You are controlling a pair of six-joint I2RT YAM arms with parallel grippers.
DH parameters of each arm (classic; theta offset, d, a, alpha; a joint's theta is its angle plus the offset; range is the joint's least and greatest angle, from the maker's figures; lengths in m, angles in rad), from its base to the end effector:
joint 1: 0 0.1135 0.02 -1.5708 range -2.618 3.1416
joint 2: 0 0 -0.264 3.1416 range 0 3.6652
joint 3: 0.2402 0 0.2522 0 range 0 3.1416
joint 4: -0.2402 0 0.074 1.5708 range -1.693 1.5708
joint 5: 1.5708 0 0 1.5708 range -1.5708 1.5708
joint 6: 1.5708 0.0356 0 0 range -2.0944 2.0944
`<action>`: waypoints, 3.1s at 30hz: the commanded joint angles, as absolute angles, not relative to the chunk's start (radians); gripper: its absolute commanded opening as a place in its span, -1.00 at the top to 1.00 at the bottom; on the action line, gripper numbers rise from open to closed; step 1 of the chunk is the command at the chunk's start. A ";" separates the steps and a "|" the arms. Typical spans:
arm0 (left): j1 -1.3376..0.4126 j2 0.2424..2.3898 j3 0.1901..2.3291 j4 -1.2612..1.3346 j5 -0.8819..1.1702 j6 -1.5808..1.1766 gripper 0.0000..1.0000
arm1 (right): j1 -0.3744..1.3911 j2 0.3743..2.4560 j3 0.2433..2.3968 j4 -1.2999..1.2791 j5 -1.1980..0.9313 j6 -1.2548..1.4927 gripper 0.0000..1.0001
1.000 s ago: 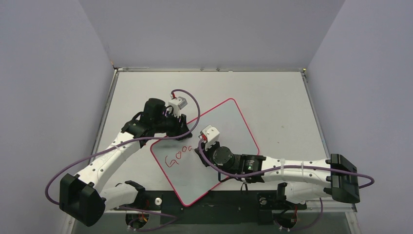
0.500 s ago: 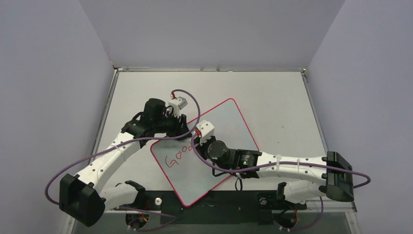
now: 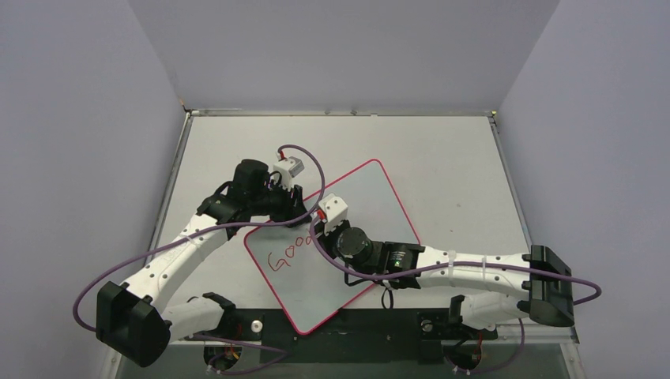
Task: Write a sentence on the whiteboard
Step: Write a sentence on the whiteboard stand.
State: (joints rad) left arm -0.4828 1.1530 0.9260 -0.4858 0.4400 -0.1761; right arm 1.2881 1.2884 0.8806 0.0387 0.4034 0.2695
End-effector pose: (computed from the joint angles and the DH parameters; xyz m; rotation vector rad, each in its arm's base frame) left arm 0.2103 -0.1274 0.2887 0.5921 2.2688 -0.8388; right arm 0.0956 0.2791 0.2865 -0.7106 1.8317 0.6535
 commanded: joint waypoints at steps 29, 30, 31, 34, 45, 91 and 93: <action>-0.482 1.131 0.933 -0.452 0.334 -0.124 1.00 | 1.317 1.153 0.809 -0.054 0.460 0.326 1.00; -0.482 1.131 0.934 -0.451 0.334 -0.124 1.00 | 1.317 1.148 0.821 -0.065 0.463 0.322 1.00; -0.482 1.130 0.933 -0.451 0.335 -0.124 1.00 | 1.318 1.138 0.828 -0.076 0.469 0.311 1.00; -0.483 1.129 0.933 -0.452 0.334 -0.125 1.00 | 1.319 1.106 0.864 -0.088 0.484 0.291 1.00; -0.490 1.117 0.930 -0.456 0.324 -0.121 1.00 | 1.229 1.041 0.843 -0.036 0.422 0.280 1.00; -0.503 1.123 0.932 -0.459 0.310 -0.117 1.00 | 0.965 0.996 0.603 0.286 -0.038 0.307 1.00; -0.503 1.125 0.934 -0.459 0.311 -0.117 1.00 | 0.967 1.002 0.602 0.294 -0.043 0.308 1.00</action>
